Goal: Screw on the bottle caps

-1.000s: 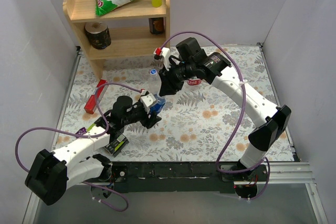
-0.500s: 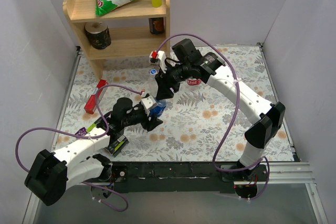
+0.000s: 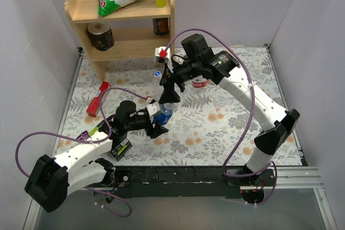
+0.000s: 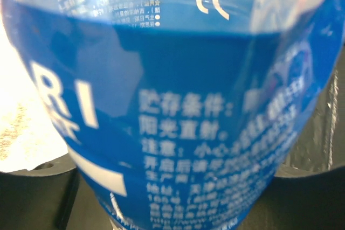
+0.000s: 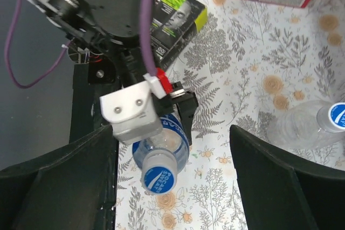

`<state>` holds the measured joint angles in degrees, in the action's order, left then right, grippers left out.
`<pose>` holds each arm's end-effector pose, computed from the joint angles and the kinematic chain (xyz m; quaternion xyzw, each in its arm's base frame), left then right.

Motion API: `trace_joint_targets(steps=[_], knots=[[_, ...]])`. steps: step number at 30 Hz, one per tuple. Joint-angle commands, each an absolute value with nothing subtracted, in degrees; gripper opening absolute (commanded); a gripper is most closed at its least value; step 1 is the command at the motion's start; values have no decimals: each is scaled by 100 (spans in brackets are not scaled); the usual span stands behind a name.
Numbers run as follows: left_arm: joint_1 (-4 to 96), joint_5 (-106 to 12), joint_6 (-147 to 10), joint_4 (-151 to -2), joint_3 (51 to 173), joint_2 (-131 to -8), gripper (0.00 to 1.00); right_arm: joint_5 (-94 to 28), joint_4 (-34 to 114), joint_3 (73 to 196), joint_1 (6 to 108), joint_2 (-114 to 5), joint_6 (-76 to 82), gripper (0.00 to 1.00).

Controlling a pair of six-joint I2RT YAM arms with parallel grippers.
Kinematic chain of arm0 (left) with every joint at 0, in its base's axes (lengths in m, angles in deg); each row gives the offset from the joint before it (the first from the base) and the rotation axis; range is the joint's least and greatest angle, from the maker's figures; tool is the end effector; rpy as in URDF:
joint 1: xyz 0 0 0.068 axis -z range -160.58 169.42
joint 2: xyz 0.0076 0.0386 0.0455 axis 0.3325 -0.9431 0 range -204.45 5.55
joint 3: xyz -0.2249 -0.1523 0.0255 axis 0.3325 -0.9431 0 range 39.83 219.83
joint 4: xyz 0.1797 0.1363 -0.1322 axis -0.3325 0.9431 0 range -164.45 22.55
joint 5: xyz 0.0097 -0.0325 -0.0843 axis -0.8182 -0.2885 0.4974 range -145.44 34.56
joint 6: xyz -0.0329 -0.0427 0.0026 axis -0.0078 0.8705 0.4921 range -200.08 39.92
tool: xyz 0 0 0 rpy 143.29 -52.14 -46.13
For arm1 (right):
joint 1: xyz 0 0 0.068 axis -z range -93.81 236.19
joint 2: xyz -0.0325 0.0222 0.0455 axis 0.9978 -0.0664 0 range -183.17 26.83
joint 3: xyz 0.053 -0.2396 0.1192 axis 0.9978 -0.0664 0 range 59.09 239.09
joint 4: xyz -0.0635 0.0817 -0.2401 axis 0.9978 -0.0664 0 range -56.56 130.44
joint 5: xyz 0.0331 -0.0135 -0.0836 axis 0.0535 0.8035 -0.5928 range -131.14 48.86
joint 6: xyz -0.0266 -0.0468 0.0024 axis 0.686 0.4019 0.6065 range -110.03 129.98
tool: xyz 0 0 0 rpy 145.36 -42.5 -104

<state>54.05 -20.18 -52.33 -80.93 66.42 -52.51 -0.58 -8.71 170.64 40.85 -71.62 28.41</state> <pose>0.1644 -0.1386 0.2172 0.2107 0.7925 -0.4837 0.3059 0.2405 0.2763 0.4292 -0.5751 0.6267 0.3994 0.3420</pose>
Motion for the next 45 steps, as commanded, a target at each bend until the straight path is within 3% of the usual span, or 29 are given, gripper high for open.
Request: trace_joint_targets(steps=[1, 4, 8, 16, 45], knots=[[5396, -1485, -5704, -7605, 6628, -5263, 0, 570, -736, 17055, 4137, -6441, 3377, 95], [5388, -1344, -6081, -7298, 6724, -5325, 0, 895, -1403, 17062, 4137, -6343, 4115, 89], [5388, -1212, -6757, -6813, 6874, -5413, 0, 817, -3176, 17115, 4137, -6422, 6221, 82], [5388, -1071, -7410, -6092, 7111, -5448, 0, 168, -3418, 16263, 3997, -6097, 7755, 79], [5388, -833, -7560, -5845, 7551, -5650, 0, -167, -2557, 15559, 3513, -5895, 8125, 53]])
